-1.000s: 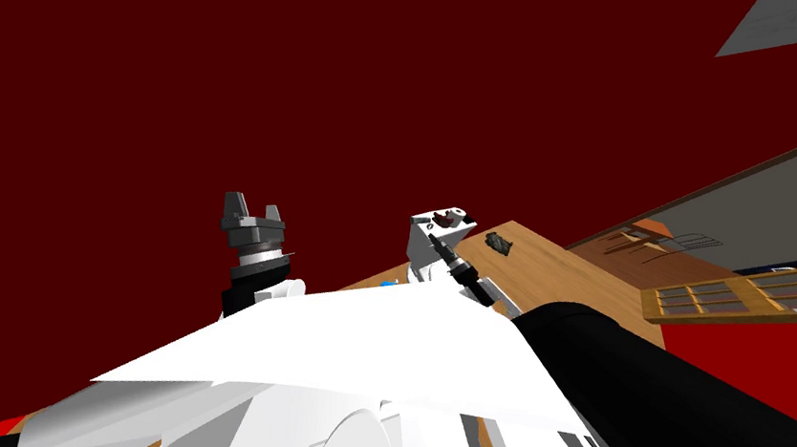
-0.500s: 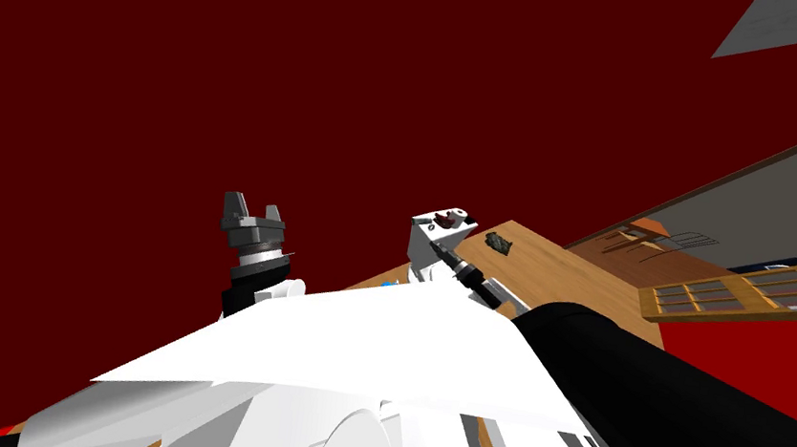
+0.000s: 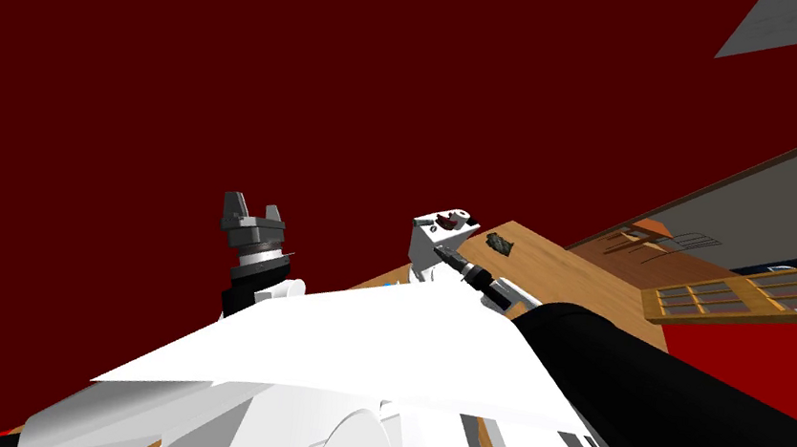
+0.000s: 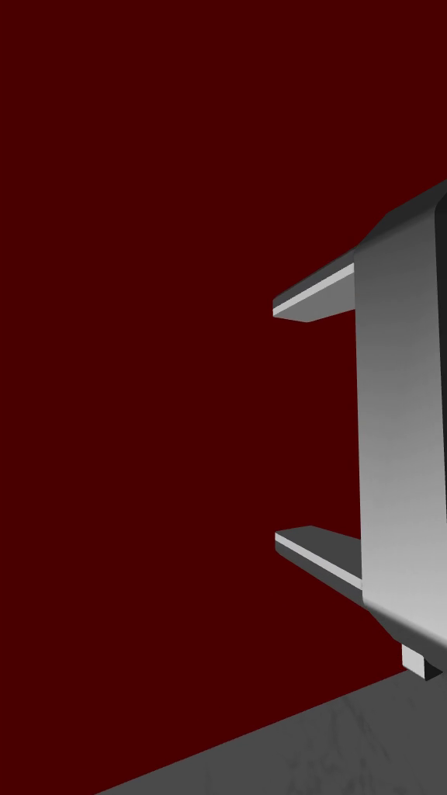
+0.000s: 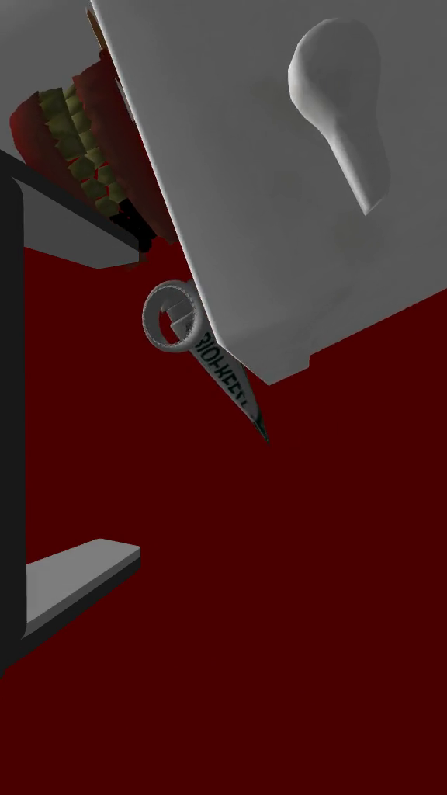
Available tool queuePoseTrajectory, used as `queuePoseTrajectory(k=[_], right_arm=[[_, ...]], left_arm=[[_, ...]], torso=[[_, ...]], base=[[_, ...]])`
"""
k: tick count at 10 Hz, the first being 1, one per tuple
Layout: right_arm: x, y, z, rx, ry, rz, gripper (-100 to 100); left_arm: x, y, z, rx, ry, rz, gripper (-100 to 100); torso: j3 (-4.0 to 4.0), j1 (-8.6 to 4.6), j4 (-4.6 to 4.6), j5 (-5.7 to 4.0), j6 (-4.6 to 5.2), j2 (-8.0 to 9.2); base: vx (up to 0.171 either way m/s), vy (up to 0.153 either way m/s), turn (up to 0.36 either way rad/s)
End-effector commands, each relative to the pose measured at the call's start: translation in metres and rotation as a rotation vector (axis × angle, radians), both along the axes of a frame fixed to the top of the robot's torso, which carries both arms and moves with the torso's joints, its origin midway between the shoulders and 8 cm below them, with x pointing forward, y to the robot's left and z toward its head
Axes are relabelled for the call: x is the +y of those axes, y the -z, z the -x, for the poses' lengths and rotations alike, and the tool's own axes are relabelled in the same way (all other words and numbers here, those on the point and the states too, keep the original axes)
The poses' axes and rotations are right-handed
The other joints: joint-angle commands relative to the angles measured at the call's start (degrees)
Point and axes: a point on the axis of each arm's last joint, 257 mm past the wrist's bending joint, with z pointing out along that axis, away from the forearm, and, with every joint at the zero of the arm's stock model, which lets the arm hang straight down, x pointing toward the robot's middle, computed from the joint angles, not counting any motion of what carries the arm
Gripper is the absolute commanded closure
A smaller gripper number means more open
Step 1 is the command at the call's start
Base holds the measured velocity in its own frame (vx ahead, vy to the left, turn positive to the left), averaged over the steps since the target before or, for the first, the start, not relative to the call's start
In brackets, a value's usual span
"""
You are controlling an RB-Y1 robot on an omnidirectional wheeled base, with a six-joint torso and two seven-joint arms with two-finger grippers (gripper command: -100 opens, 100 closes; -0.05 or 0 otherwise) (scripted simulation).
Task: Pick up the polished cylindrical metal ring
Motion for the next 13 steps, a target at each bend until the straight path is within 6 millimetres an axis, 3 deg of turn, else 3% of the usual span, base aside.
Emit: queuePoseTrajectory(k=[1,2,4,5,6,9,11,13], right_arm=[[-0.015,0.007,0.004,0.026,-0.017,0.078,-100],[-0.015,0.006,0.004,0.029,-0.026,0.088,-100],[-0.043,0.014,0.011,0.065,-0.051,0.216,-100],[-0.043,0.013,0.01,0.069,-0.065,0.233,-100],[-0.057,0.015,0.013,0.084,-0.078,0.295,-100],[-0.071,0.014,0.014,0.101,-0.109,0.376,-100],[-0.098,0.011,0.016,0.124,-0.147,0.504,-100],[-0.11,0.007,0.014,0.136,-0.178,0.577,-100]], left_arm=[[0.0,0.0,0.0,0.0,0.0,0.0,0],[0.0,0.0,0.0,0.0,0.0,0.0,0],[0.0,0.0,0.0,0.0,0.0,0.0,0],[0.0,0.0,0.0,0.0,0.0,0.0,0],[0.0,0.0,0.0,0.0,0.0,0.0,0],[0.0,0.0,0.0,0.0,0.0,0.0,0],[0.0,0.0,0.0,0.0,0.0,0.0,0],[0.0,0.0,0.0,0.0,0.0,0.0,0]], torso=[[0.0,0.0,0.0,0.0,0.0,0.0],[0.0,0.04,0.0,0.01,-0.01,0.0],[0.03,-0.01,0.01,0.0,0.0,0.05],[0.03,-0.04,0.01,-0.01,0.0,0.06],[0.05,-0.03,0.02,-0.01,0.0,0.09],[0.02,0.01,0.01,0.0,-0.01,0.02],[0.04,-0.02,0.02,-0.01,0.0,0.08],[0.04,-0.02,0.01,-0.02,0.0,0.07]], base=[[0.032,0.029,0.017],[0.027,0.022,0.011],[0.018,0.011,0.009],[0.008,0.007,0.001],[0.022,0.017,0.024],[0.022,0.012,0.03],[0.022,0.013,0.026],[0.012,0.003,0.037]])
